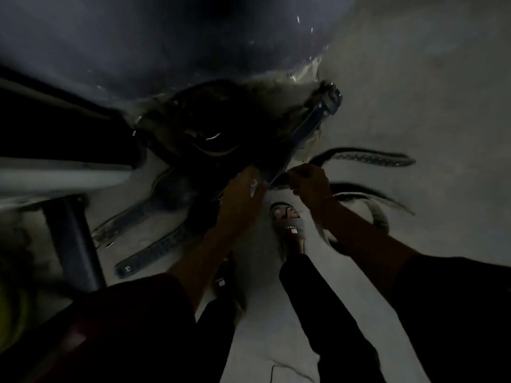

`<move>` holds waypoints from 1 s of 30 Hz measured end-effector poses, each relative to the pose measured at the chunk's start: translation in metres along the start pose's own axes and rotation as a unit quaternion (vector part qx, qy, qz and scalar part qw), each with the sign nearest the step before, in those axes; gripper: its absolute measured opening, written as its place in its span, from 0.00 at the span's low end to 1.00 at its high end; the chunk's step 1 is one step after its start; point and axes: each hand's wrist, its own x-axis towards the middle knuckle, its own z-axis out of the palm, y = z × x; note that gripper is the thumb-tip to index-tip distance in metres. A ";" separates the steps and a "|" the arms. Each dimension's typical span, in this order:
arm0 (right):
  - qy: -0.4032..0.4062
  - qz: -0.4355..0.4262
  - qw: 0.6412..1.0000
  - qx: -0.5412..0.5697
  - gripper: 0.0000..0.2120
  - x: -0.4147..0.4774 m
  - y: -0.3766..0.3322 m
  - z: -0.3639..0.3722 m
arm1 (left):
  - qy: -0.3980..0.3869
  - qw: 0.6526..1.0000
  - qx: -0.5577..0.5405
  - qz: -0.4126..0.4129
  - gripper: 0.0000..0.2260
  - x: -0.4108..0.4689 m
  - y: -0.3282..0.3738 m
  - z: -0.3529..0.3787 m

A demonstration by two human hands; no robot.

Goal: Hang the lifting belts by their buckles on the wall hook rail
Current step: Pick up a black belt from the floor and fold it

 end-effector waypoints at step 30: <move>0.046 0.044 0.948 0.313 0.19 0.054 0.001 0.023 | -0.069 0.995 -0.065 0.032 0.17 0.086 -0.002 0.015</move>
